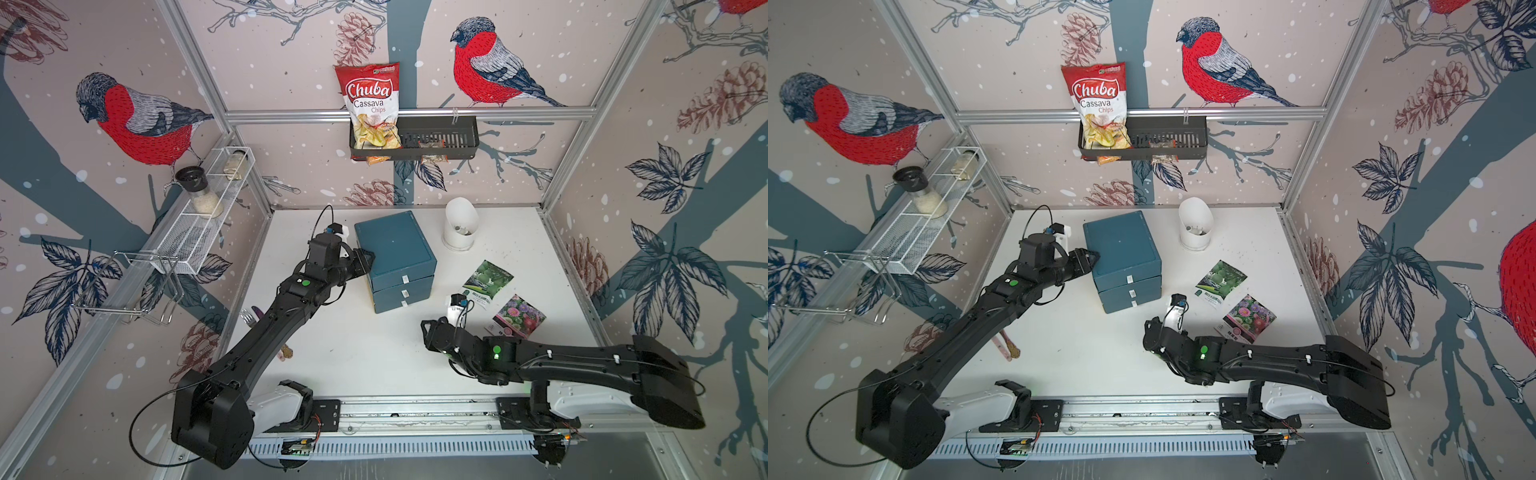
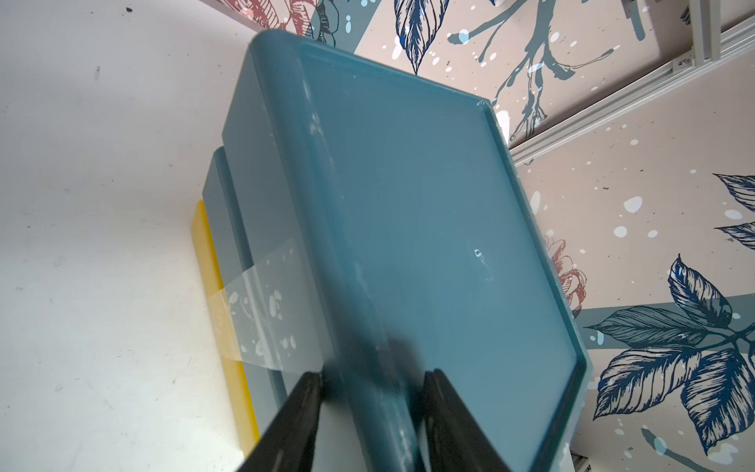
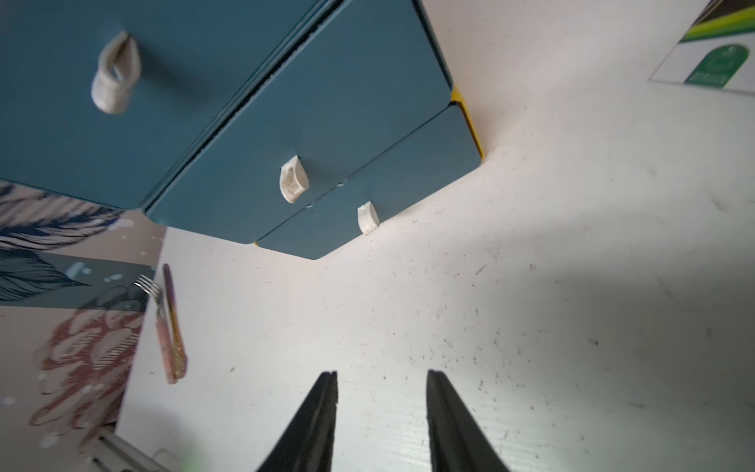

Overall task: Take the seed bags out of the drawer
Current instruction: Adjust the storage box at the center of the board.

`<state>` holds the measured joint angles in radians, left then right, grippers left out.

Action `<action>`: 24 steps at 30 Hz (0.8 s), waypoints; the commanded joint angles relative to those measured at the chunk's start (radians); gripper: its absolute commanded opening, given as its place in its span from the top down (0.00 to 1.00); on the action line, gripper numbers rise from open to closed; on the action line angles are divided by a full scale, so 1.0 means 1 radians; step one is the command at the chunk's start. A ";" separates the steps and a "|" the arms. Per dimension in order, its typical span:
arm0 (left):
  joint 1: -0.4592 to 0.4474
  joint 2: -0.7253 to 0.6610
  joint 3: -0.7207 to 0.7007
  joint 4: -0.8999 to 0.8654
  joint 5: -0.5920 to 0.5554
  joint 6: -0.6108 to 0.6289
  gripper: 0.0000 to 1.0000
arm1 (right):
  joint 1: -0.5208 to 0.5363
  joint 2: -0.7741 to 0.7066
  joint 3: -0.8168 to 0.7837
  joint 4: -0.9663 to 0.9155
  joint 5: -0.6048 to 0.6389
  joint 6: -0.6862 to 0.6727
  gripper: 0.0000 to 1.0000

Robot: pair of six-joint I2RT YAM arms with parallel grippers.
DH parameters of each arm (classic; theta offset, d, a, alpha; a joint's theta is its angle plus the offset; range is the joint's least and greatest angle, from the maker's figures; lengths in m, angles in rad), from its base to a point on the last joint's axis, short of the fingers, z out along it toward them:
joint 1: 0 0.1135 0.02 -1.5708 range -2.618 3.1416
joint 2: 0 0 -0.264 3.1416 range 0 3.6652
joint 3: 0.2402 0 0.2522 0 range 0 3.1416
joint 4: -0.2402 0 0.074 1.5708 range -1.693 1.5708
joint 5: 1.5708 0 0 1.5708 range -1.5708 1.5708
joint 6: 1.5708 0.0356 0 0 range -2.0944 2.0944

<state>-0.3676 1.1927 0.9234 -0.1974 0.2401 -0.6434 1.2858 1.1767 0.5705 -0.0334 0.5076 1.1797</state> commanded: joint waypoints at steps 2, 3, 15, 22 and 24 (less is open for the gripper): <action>0.003 -0.001 -0.023 -0.117 0.038 0.084 0.60 | -0.034 -0.046 -0.090 0.234 -0.078 0.025 0.59; 0.003 -0.001 -0.026 -0.121 0.048 0.096 0.61 | -0.037 -0.047 -0.097 0.240 -0.078 0.027 0.59; 0.002 -0.013 -0.049 -0.154 0.089 0.140 0.63 | -0.039 0.065 -0.098 0.358 -0.083 0.028 0.61; 0.002 -0.077 -0.073 -0.153 0.110 0.092 0.58 | -0.012 0.235 -0.075 0.522 -0.065 0.016 0.62; 0.003 -0.089 -0.075 -0.156 0.105 0.094 0.57 | -0.018 0.274 -0.080 0.580 -0.067 0.017 0.63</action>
<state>-0.3668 1.1118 0.8585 -0.2008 0.3351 -0.5522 1.2713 1.4181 0.4892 0.4225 0.4217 1.2026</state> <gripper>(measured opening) 0.428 0.375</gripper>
